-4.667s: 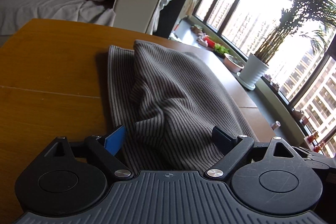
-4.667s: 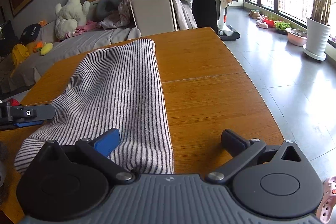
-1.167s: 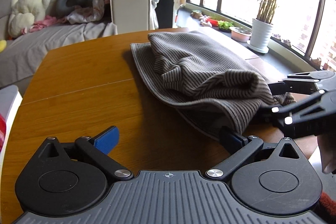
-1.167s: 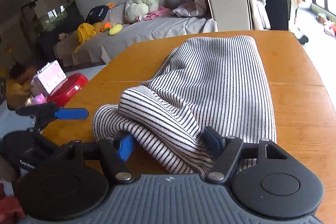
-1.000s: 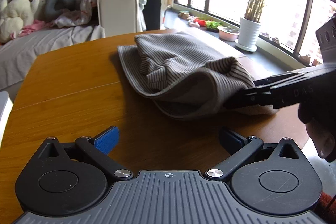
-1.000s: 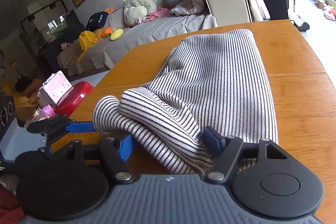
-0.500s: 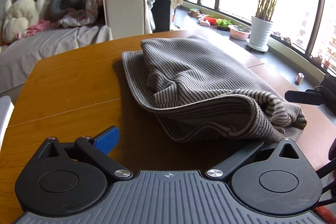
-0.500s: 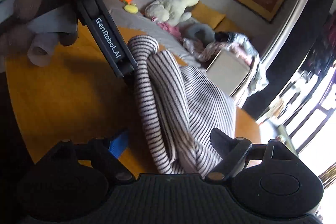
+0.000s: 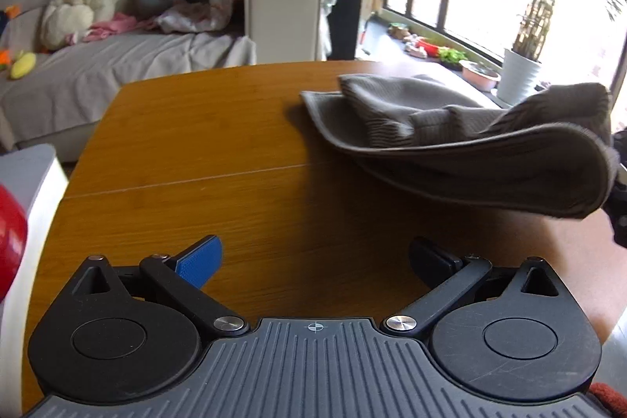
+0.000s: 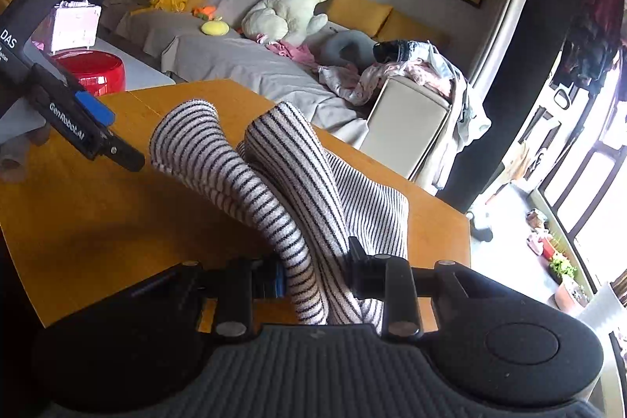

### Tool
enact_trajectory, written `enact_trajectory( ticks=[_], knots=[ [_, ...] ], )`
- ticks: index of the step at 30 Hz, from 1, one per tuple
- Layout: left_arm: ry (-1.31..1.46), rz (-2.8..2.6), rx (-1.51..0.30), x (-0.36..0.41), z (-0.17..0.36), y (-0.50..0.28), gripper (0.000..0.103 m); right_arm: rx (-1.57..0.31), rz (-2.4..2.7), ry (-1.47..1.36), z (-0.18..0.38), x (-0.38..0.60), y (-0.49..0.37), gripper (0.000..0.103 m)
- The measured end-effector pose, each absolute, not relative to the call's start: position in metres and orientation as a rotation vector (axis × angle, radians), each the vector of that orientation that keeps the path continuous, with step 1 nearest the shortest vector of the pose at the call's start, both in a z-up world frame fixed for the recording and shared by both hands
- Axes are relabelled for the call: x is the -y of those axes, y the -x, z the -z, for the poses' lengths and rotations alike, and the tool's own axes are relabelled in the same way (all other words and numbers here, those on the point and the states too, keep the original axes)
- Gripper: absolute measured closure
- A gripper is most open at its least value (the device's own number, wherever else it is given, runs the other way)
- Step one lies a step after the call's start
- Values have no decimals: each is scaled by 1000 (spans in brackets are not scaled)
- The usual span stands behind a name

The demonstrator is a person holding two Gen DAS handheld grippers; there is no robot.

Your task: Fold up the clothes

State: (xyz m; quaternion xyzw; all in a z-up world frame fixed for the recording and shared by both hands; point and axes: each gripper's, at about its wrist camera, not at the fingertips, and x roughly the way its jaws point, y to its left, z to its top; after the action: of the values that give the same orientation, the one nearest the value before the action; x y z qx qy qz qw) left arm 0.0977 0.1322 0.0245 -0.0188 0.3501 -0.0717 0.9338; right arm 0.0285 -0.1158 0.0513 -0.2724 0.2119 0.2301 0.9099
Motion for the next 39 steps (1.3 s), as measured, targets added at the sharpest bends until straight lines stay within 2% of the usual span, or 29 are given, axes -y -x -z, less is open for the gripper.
enact_trajectory(
  ticks=[7,12,18,22,26,31,39],
  knots=[
    [116,158,-677,-149,-41,-92,0,-506,-586,914,-15,99,26,76],
    [82,239,-621,-121,-55,-110,0,-489,-661,997,-46,109,59,78],
    [-19,363,-608,-63,-42,-155,0,-412,-720,1050,-97,113,34,78],
    [-213,460,-624,-38,-24,-164,0,-360,-758,1083,-131,115,15,79],
    [-243,520,-663,-49,-13,-166,0,-347,-786,973,-117,101,-65,79],
    [-149,508,-707,-81,-8,-172,0,-463,-749,899,-61,78,-155,89],
    [-107,509,-534,-118,-69,-149,0,-575,-712,555,-32,105,-198,90]
  ],
)
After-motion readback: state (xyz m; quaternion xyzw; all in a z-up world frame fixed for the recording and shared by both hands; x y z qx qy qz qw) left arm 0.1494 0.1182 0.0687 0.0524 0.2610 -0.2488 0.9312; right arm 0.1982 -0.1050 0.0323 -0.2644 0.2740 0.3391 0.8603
